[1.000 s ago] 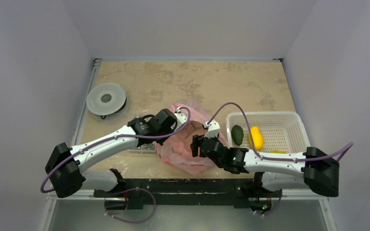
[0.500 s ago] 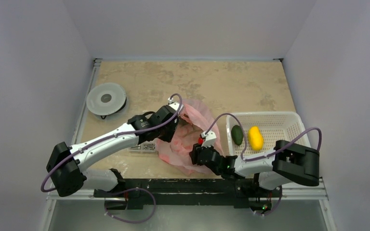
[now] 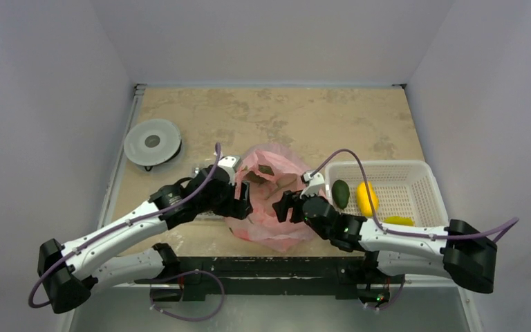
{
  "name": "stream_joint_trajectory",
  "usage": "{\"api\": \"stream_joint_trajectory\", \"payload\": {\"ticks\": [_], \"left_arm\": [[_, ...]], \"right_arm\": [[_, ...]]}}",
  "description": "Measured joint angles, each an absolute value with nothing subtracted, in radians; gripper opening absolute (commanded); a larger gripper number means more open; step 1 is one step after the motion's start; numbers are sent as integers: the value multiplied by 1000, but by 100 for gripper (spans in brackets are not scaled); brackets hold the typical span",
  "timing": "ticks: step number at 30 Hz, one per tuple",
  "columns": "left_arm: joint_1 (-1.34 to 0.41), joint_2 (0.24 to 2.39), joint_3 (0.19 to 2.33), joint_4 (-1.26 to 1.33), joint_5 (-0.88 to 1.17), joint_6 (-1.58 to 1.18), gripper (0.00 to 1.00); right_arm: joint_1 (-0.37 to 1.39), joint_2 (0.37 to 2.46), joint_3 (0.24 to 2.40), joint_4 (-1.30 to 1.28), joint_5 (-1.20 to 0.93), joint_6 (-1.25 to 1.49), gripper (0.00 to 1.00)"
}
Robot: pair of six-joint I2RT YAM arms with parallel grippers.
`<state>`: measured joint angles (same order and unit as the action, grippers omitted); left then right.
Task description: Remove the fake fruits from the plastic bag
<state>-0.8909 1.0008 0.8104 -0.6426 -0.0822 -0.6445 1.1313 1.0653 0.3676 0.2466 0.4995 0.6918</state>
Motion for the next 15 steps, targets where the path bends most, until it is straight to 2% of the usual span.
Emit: {"api": "stream_joint_trajectory", "payload": {"ticks": [7,15], "left_arm": [[-891,945,863,-700,-36,-630,83],[-890,953,1128,-895,-102,-493,94]], "right_arm": [[1053,1100,469,170,444,615,76],[1052,1245,599,56,500,541,83]]}}
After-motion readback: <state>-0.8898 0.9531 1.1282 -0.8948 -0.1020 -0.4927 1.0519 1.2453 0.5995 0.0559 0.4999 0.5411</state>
